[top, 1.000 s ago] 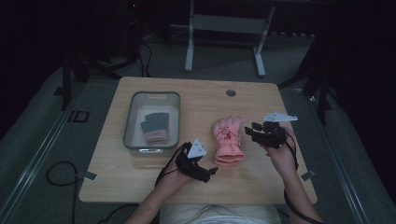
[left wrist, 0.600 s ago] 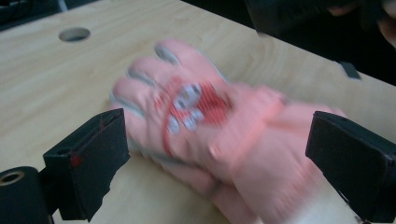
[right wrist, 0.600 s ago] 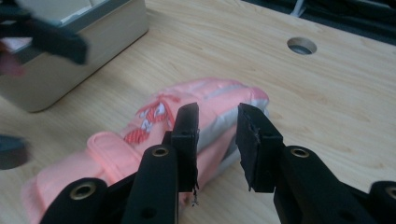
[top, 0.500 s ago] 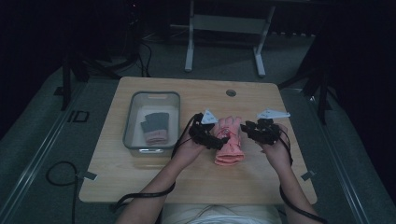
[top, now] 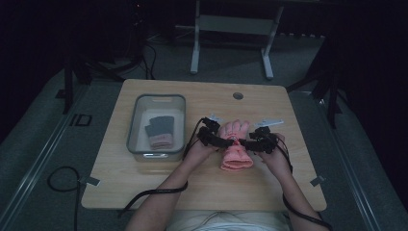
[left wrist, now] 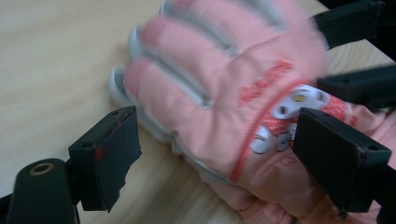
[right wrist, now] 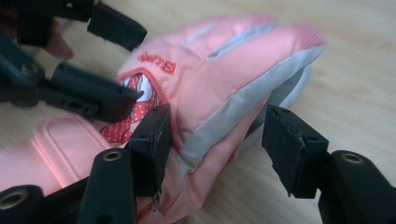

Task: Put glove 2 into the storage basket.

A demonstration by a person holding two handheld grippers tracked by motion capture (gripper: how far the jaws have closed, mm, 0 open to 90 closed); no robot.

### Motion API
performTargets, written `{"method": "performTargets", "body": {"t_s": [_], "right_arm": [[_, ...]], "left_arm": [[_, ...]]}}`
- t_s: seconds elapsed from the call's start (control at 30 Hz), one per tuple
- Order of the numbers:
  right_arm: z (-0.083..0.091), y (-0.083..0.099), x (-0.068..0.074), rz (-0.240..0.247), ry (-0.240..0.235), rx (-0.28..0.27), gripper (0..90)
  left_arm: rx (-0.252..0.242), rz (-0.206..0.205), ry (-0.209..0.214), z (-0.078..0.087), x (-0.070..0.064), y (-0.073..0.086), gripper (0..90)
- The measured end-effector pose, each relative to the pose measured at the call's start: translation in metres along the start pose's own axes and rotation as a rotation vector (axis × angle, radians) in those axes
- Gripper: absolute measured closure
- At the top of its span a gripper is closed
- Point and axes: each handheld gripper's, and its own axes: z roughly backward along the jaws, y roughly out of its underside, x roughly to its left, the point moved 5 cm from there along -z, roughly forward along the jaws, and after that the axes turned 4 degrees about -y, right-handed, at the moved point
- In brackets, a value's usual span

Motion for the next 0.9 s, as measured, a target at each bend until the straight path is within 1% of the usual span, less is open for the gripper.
{"method": "performTargets", "body": {"t_s": [0.03, 0.07, 0.13, 0.2, 0.23, 0.3, 0.37, 0.43, 0.47, 0.53, 0.6, 0.63, 0.73, 0.77, 0.8, 0.9], "right_arm": [[-0.003, 0.002, -0.001, 0.0, -0.005, 0.021, 41.2], [-0.006, 0.004, -0.002, -0.008, -0.014, 0.044, 41.1], [-0.011, 0.006, -0.005, -0.037, -0.045, 0.075, 41.4], [-0.014, 0.007, -0.006, -0.063, -0.083, 0.087, 48.8], [-0.016, 0.008, -0.006, -0.087, -0.11, 0.088, 50.7], [-0.017, 0.009, -0.006, -0.091, -0.128, 0.085, 57.9], [-0.016, 0.008, -0.004, -0.091, -0.123, 0.079, 63.4], [-0.014, 0.007, -0.002, -0.084, -0.109, 0.069, 66.3], [-0.013, 0.007, -0.001, -0.086, -0.104, 0.061, 67.1], [-0.011, 0.006, 0.0, -0.086, -0.107, 0.049, 68.1], [-0.007, 0.005, 0.002, -0.088, -0.107, 0.039, 68.8], [-0.005, 0.004, 0.002, -0.088, -0.109, 0.031, 69.1], [0.002, -0.001, 0.005, -0.087, -0.118, -0.005, 69.5], [0.005, -0.003, 0.006, -0.082, -0.117, -0.016, 69.5], [0.007, -0.005, 0.007, -0.072, -0.118, -0.021, 69.5], [0.014, -0.011, 0.01, -0.069, -0.127, -0.039, 69.7]], "left_arm": [[0.021, 0.02, 0.016, -0.004, 0.001, 0.002, 14.1], [0.037, 0.051, 0.041, -0.007, 0.003, 0.004, 14.1], [0.068, 0.106, 0.113, -0.013, 0.006, 0.007, 14.8], [0.073, 0.132, 0.171, -0.015, 0.006, 0.007, 23.9], [0.068, 0.131, 0.19, -0.015, 0.005, 0.007, 30.5], [0.054, 0.12, 0.21, -0.012, 0.003, 0.007, 42.8], [0.038, 0.091, 0.207, -0.008, 0.0, 0.005, 54.8], [0.022, 0.093, 0.208, -0.004, -0.001, 0.003, 65.2], [0.021, 0.09, 0.21, -0.002, -0.001, 0.003, 67.2], [0.017, 0.084, 0.211, 0.002, -0.004, 0.001, 69.8], [0.017, 0.061, 0.204, 0.007, -0.007, -0.002, 71.1], [0.007, 0.053, 0.2, 0.011, -0.008, -0.004, 71.4], [-0.015, 0.027, 0.191, 0.021, -0.012, -0.011, 71.9], [-0.015, 0.02, 0.189, 0.025, -0.013, -0.013, 72.0], [-0.015, 0.017, 0.186, 0.028, -0.014, -0.015, 72.1], [-0.027, 0.012, 0.188, 0.038, -0.016, -0.02, 72.4]]}}
